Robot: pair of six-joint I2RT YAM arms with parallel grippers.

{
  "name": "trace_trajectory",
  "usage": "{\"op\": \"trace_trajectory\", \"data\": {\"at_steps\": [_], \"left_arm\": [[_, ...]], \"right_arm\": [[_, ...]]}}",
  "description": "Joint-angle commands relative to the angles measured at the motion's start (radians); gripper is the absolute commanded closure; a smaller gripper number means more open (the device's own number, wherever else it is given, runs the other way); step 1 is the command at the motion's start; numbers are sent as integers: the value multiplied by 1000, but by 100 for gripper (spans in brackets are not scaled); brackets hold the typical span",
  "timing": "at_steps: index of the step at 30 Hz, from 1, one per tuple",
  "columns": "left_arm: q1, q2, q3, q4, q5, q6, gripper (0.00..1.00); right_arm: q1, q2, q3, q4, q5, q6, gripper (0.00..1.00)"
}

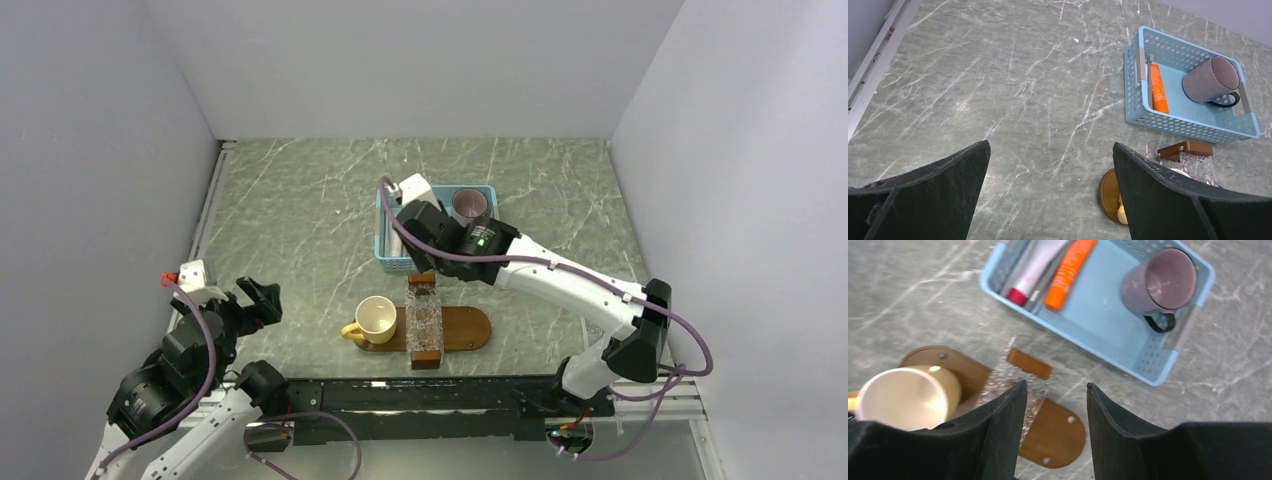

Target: Prepare toiletry sets of a toothbrush and toothpaste on the tray

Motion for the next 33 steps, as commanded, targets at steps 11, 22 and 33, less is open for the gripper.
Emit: {"op": "trace_trajectory", "data": {"at_steps": [11, 22, 33], "left_arm": [[5, 35, 16, 31, 5, 18, 0], [5, 49, 17, 32, 9, 24, 1], [7, 49, 15, 43, 17, 35, 1]], "right_arm": [[-320, 3, -123, 254, -98, -190, 45], [-448, 232, -68, 369, -134, -327, 43], [-549, 383, 71, 345, -260, -319, 51]]}}
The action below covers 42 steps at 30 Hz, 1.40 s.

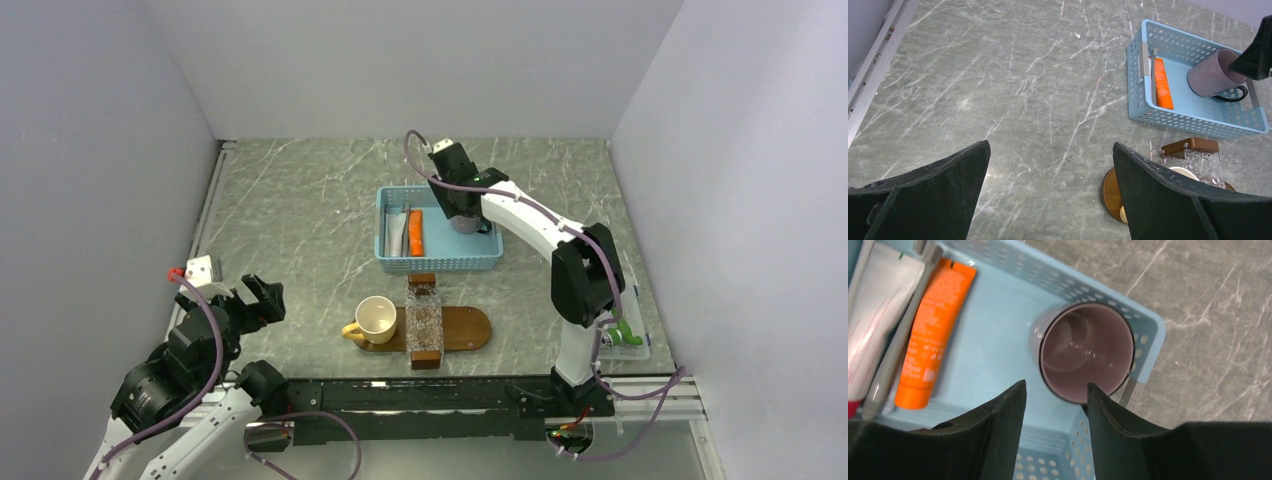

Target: Prepare toiletry sets of a toothbrush and toothpaste on the tray

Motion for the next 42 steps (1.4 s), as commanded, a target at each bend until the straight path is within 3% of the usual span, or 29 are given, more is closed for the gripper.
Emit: {"op": "trace_trajectory", "data": {"at_steps": [1, 17, 30, 42], "left_arm": [[7, 14, 15, 37, 9, 21, 1], [11, 1, 13, 38, 12, 26, 1], [11, 2, 11, 40, 15, 28, 1], [11, 2, 12, 40, 14, 29, 1]], "right_arm": [[-39, 66, 119, 1, -79, 33, 51], [-52, 241, 302, -125, -65, 185, 55], [-56, 268, 266, -123, -79, 195, 68], [-60, 285, 271, -135, -103, 189, 89]]}}
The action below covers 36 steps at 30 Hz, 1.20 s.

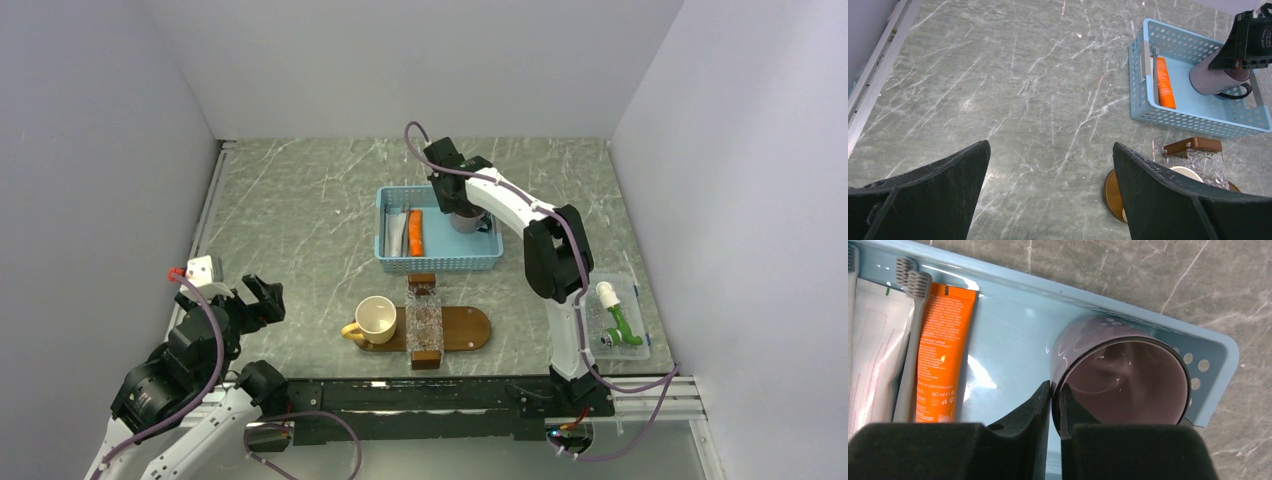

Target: Prepare toiletry sets of a toothbrush and toothpaste on the tray

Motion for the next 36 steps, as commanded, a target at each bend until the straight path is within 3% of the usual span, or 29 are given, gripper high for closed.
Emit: {"op": "trace_trajectory", "data": {"at_steps": [1, 4, 20, 29, 36], "left_arm": [[5, 3, 13, 39, 11, 12, 1], [5, 2, 12, 39, 10, 13, 1], [4, 3, 11, 40, 14, 14, 1], [4, 1, 11, 40, 15, 11, 1], [4, 7, 11, 46, 24, 17, 1]], "right_arm": [[-6, 16, 15, -4, -16, 3, 91], [-6, 19, 20, -14, -23, -1, 100], [36, -238, -95, 58, 42, -49, 100], [124, -399, -137, 50, 124, -92, 100], [195, -576, -221, 11, 88, -86, 100]]}}
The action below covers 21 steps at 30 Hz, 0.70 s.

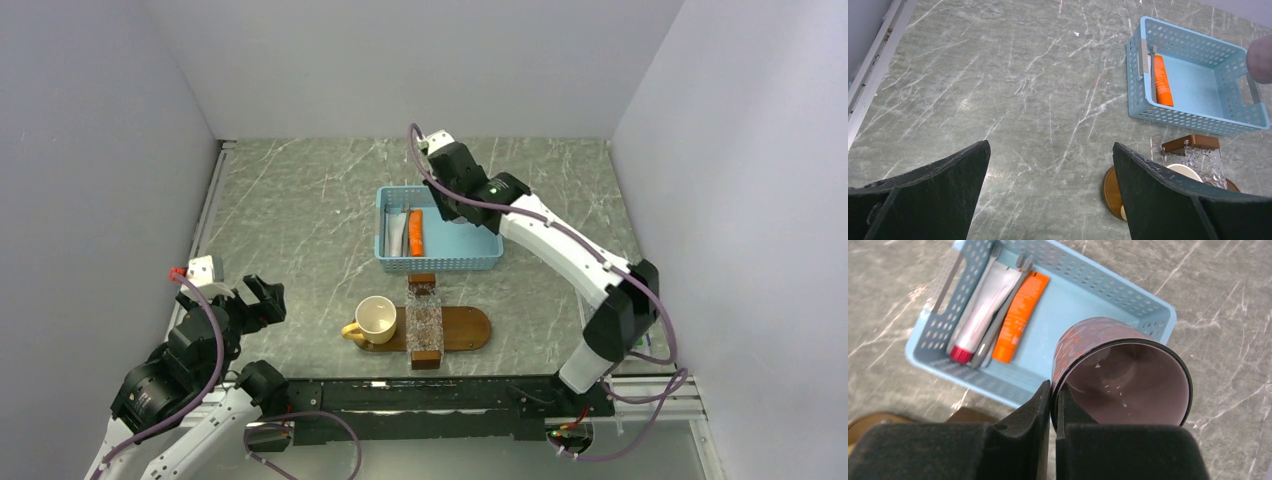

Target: Prepare toiletry sets of a toothbrush and toothpaste on the tray

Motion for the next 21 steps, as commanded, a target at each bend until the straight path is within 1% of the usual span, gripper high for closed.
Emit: {"op": "trace_trajectory", "data": {"at_steps": [1, 9, 14, 21], "left_arm": [[4, 10, 10, 47, 15, 19, 1], [4, 36, 7, 55, 31, 26, 1], [5, 53, 6, 61, 42, 33, 0], [4, 68, 7, 60, 49, 32, 0]], "right_arm": [[36, -142, -44, 2, 22, -19, 100], [103, -307, -146, -80, -16, 18, 100], [131, -364, -231, -135, -35, 35, 100], [174, -444, -352, -160, -74, 84, 100]]}}
